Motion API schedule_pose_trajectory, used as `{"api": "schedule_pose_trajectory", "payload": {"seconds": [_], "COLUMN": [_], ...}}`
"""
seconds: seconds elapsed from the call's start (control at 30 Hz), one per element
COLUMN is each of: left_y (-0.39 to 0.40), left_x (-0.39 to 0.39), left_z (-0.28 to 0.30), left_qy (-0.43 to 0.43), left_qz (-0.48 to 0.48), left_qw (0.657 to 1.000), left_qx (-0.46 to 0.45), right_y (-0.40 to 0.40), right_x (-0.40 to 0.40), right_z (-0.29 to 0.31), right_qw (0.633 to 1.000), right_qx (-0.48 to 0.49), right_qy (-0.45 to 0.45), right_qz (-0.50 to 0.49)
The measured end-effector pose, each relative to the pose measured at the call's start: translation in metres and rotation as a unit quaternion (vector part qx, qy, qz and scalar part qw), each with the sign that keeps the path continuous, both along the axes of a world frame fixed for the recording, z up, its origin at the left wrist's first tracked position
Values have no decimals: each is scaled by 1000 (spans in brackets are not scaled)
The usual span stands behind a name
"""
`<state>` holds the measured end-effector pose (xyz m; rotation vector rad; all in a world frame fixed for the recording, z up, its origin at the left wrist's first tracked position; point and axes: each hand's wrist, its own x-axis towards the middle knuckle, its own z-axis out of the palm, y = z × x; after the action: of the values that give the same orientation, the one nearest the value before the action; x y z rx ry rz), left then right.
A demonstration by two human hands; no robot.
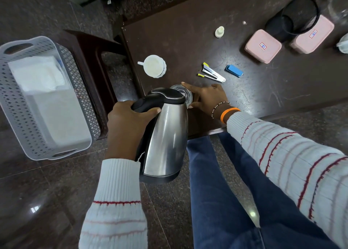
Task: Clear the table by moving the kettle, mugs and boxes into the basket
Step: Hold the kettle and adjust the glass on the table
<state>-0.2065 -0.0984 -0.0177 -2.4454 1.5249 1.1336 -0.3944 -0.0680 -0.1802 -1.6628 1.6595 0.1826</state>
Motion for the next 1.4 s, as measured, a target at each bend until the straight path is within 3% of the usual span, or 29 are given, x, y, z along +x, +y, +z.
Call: {"api": "schedule_pose_trajectory", "payload": {"seconds": [1.4], "left_y": [1], "left_x": [-9], "left_z": [3], "left_qy": [-24], "left_qz": [-39], "left_qw": [999], "left_qx": [0], "right_y": [1], "right_x": [2], "right_z": [-1], "right_qw": [1000], "right_qx": [16], "right_qy": [3], "right_qz": [-15]}}
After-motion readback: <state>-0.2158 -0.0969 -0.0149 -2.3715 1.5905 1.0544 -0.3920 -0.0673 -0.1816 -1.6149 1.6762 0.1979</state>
